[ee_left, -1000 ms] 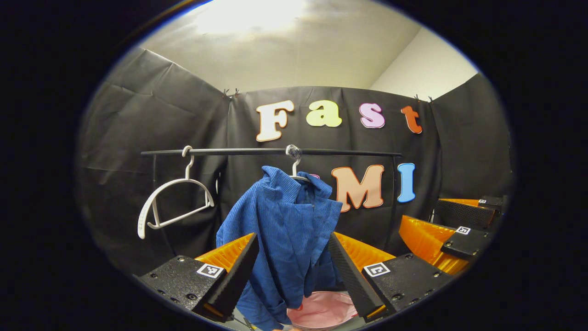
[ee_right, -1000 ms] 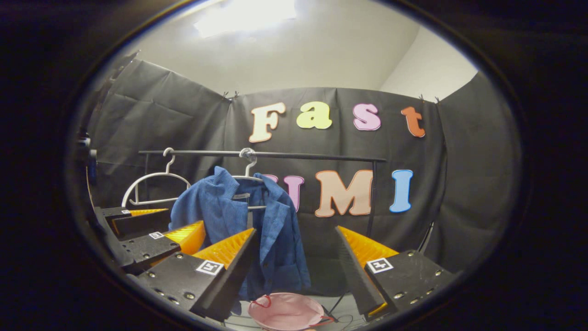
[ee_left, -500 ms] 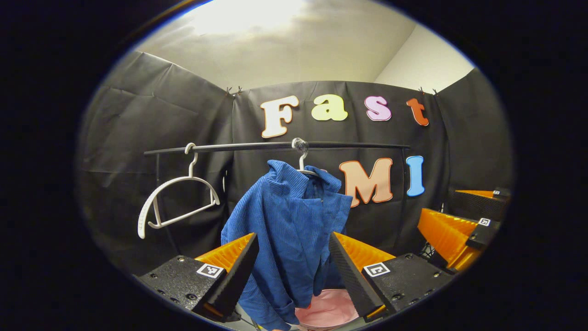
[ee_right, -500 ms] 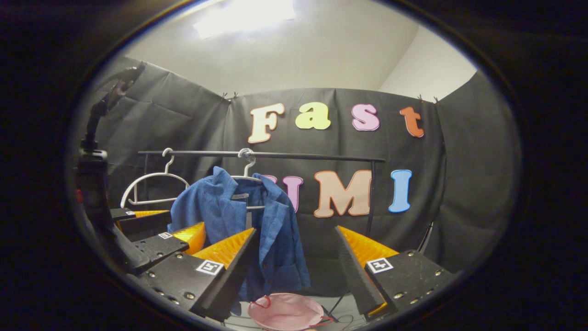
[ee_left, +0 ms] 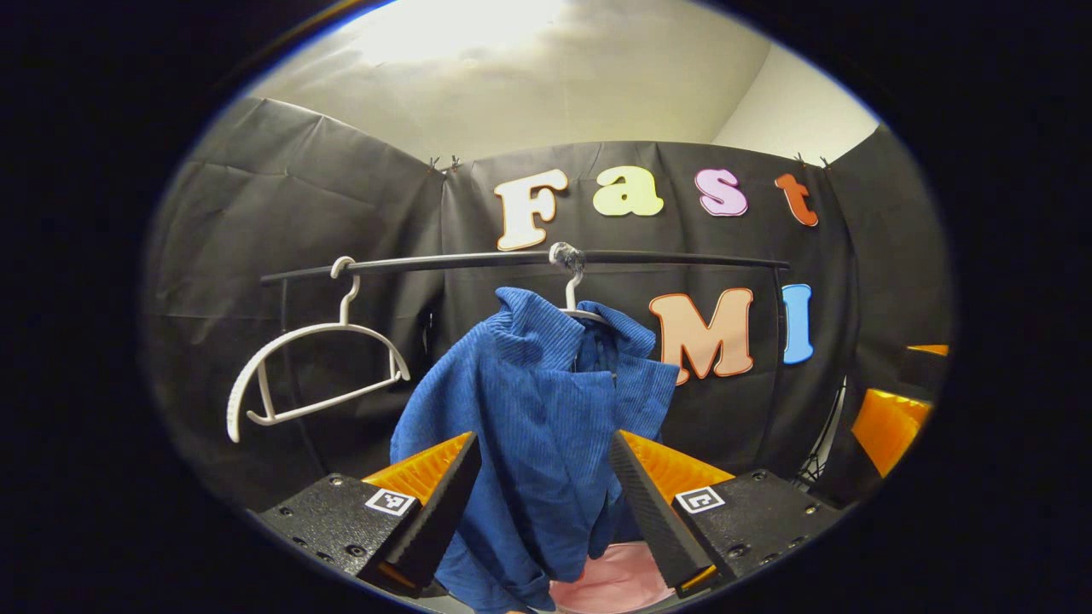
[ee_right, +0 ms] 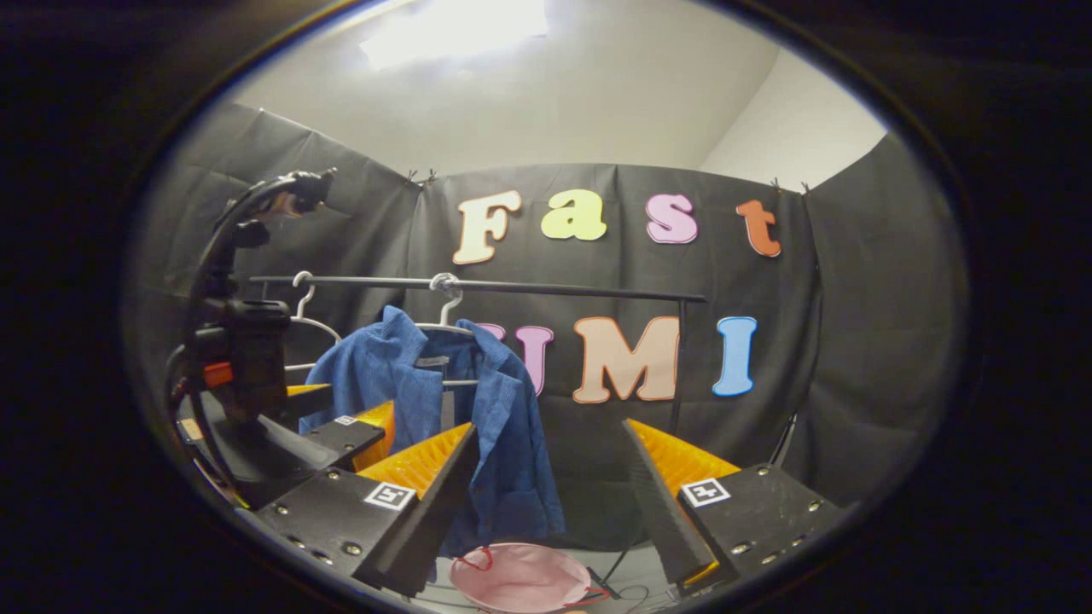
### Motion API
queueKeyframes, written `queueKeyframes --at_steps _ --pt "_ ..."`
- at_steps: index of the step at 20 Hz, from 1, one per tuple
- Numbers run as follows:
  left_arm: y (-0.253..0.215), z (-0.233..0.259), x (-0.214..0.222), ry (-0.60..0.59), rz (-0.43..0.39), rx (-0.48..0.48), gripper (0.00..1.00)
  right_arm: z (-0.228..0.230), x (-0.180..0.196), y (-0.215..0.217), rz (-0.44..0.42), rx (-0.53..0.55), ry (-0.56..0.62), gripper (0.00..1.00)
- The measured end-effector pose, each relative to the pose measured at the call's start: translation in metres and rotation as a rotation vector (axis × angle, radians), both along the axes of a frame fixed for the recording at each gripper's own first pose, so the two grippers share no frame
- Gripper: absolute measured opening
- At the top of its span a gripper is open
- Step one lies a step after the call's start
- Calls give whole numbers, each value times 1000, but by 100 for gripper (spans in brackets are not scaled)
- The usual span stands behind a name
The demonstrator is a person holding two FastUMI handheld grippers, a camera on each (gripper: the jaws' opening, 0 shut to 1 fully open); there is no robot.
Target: Grasp the clothes on the hanger with both hands and then place them into the laundry hamper below.
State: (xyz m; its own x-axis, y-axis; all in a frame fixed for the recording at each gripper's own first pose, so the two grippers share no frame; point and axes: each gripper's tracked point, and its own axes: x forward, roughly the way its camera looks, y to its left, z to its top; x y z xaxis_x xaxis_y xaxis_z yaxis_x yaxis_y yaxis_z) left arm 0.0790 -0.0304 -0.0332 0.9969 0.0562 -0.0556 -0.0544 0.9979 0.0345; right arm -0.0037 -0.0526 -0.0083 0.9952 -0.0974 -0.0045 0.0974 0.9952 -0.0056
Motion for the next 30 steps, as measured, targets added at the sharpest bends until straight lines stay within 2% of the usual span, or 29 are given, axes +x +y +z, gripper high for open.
queueKeyframes --at_steps 7,14,15,16,18,20,22,23,24,26,30 --pt "-5 -11 53 11 41 2 94 0 -4 -22 -45 -12 -1 98" --pt "20 -29 82 27 182 35 94 -3 -6 -31 -62 -8 8 98" --pt "23 -29 83 24 199 35 89 -3 -6 -31 -61 -11 9 98" --pt "29 -29 86 20 216 35 94 -2 -5 -31 -59 -13 8 97" --pt "35 -33 88 27 245 35 82 -2 -5 -29 -53 -13 5 97" --pt "31 -32 88 15 239 23 82 -4 -3 -31 -50 -15 10 98" --pt "15 -30 88 -7 193 4 80 -8 -1 -31 -46 -17 20 98" --pt "8 -30 88 -11 178 10 81 -10 -2 -31 -44 -17 22 97" --pt "2 -31 89 -8 169 26 90 -9 0 -31 -42 -14 23 98" --pt "-6 -34 88 0 168 52 97 -10 -2 -33 -41 -12 22 97" --pt "2 -39 91 19 231 65 97 -11 -6 -40 -49 -16 26 97"
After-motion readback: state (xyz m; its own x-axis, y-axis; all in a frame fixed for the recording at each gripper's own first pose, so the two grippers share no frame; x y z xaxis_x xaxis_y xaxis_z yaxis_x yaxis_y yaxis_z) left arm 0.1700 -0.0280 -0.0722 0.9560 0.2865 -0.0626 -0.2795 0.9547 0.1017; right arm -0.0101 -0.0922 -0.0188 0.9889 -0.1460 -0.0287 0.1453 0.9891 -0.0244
